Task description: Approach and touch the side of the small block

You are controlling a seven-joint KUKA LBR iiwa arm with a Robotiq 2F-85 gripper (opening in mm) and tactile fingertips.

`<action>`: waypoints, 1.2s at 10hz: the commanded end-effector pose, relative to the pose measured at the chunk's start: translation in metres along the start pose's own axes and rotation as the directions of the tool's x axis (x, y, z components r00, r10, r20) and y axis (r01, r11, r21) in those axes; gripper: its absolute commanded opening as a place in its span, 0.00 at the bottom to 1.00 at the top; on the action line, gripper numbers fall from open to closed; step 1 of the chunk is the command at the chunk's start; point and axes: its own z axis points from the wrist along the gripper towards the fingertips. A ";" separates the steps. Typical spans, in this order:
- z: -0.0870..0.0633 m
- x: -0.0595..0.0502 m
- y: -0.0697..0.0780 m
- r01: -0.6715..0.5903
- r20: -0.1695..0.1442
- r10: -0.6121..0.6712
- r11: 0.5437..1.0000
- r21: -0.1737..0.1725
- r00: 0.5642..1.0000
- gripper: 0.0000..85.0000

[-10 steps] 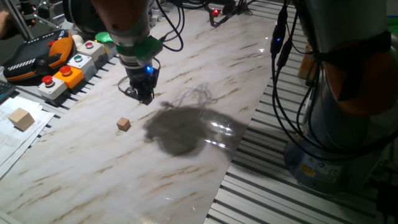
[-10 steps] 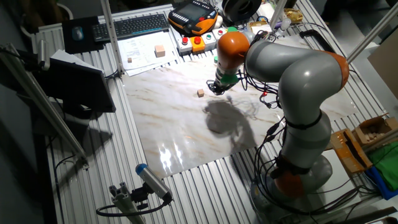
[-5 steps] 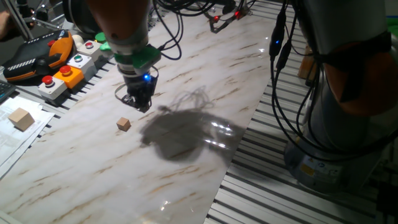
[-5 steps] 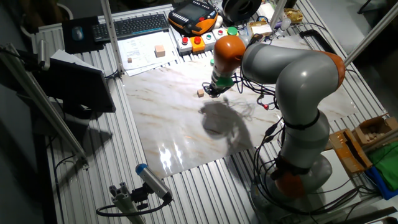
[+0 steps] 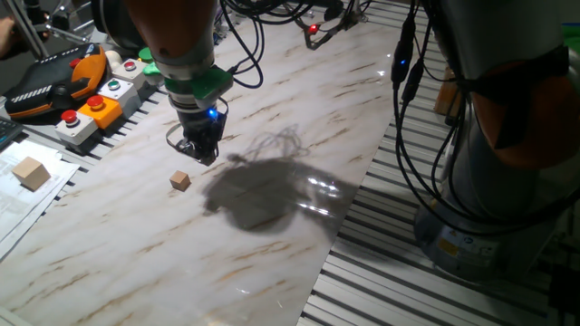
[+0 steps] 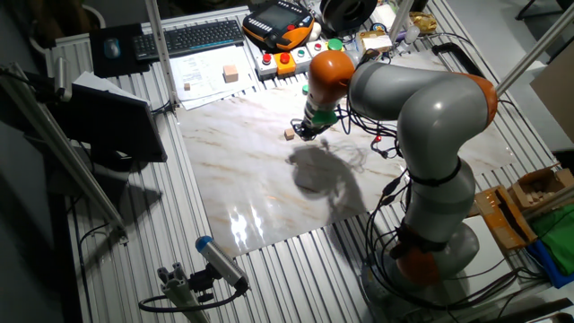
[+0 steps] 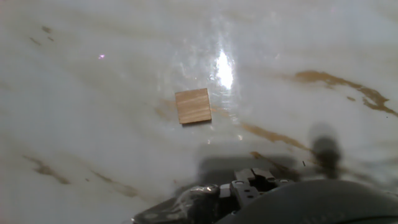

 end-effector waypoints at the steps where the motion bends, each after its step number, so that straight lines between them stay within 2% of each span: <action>1: 0.000 0.000 0.000 -0.004 0.004 0.004 1.000 0.008 1.000 0.01; 3: 0.000 0.000 0.000 0.008 -0.008 -0.008 1.000 0.014 1.000 0.01; 7: 0.000 0.000 0.000 0.061 0.002 -0.062 0.997 0.037 0.998 0.01; 8: 0.000 0.000 0.000 0.072 0.013 -0.073 0.996 0.043 0.997 0.01; 10: 0.001 0.000 0.002 0.063 0.017 -0.064 0.997 0.036 0.998 0.01; 11: 0.002 0.000 0.009 0.053 0.004 -0.053 0.998 0.020 0.999 0.01; 12: 0.004 0.002 0.014 0.053 0.006 -0.053 0.998 0.022 0.999 0.01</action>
